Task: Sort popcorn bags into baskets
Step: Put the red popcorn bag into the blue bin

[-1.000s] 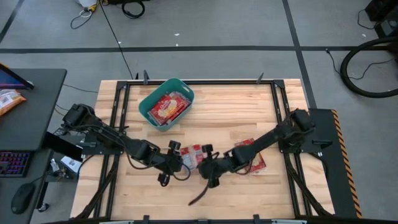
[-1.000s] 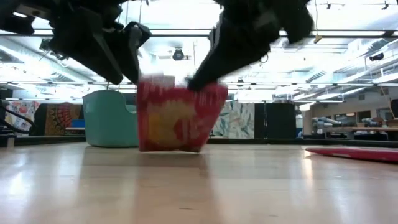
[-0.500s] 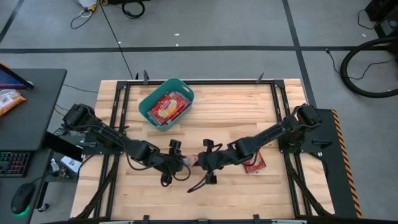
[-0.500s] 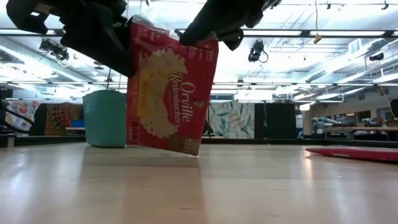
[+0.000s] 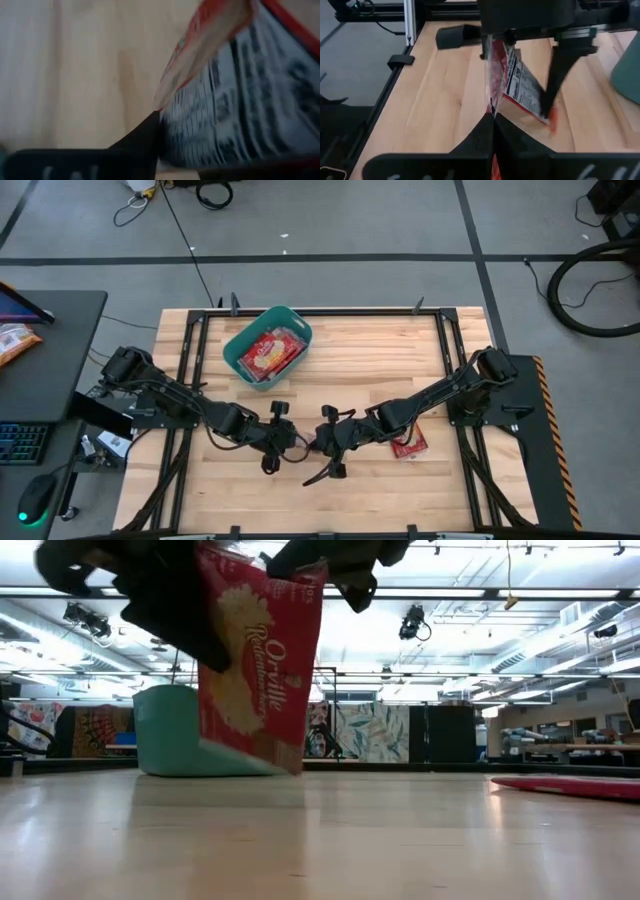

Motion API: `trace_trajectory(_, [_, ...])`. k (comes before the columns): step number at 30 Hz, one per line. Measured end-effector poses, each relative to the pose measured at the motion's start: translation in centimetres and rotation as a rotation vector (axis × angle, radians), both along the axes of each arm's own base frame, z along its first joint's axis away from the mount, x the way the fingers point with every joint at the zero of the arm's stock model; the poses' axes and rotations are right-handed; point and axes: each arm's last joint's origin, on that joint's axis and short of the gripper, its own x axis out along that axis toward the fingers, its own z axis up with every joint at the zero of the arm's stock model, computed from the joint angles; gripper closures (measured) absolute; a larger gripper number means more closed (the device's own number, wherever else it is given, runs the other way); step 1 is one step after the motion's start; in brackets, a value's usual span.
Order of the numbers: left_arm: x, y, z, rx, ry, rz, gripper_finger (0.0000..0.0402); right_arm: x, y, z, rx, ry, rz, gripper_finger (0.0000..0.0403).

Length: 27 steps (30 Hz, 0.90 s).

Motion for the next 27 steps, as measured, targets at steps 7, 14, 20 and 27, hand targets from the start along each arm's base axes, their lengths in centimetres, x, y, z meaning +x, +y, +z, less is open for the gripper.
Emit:
trace_trajectory(7, [-0.1,1.2,0.6,-0.129,0.056,-0.030,0.0379,-0.1,-0.1,0.1,-0.024,0.007,0.014,0.0360])
trace_trajectory(14, [-1.6,4.4,3.3,-0.193,0.074,-0.016,0.0367,-1.7,-0.9,1.9,-0.048,0.053,0.000,0.0290])
trace_trajectory(20, [-3.6,9.4,7.3,-0.190,0.062,0.078,0.0364,-4.7,-2.6,5.0,-0.140,0.084,-0.132,0.0258])
trace_trajectory(27, [-4.5,16.3,11.1,-0.163,-0.041,0.250,0.0367,-5.1,-3.0,5.1,-0.190,0.100,-0.188,0.0259])
